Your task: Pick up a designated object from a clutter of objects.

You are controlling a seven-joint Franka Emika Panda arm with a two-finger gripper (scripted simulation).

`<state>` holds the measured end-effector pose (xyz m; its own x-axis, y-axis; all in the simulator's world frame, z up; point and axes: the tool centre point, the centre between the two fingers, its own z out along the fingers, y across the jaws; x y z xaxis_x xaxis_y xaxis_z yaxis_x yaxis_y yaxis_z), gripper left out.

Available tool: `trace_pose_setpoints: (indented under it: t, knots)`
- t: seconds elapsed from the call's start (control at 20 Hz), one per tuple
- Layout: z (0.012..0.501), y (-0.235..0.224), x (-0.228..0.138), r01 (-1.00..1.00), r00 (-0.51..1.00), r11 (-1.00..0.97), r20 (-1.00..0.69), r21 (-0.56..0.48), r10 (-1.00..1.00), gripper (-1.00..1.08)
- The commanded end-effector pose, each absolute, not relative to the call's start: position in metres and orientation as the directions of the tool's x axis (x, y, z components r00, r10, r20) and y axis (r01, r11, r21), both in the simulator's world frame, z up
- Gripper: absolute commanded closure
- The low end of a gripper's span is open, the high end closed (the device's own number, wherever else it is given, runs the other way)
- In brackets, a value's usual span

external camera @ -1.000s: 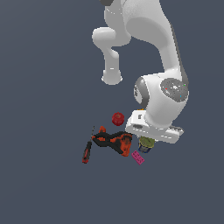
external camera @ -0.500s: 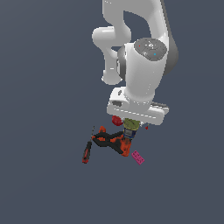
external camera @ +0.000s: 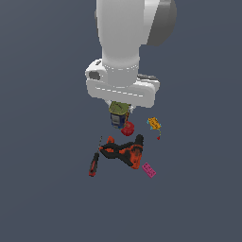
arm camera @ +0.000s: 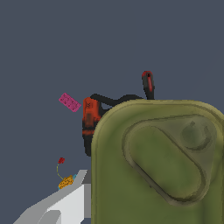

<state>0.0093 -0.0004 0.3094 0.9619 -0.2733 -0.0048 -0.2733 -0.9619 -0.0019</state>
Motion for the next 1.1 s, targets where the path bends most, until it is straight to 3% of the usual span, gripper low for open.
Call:
trace_pose_setpoints:
  t: [0.0, 0.55, 1.05]
  knots:
    - [0.334, -0.02, 0.001, -0.273, 0.962, -0.962, -0.001, -0.004, -0.273, 1.08]
    - [0.408, -0.086, -0.024, -0.273, 0.962, -0.962, -0.001, -0.002, -0.273, 1.08]
    - [0.423, -0.1, -0.027, -0.273, 0.962, -0.962, 0.0, 0.0, -0.273, 1.08]
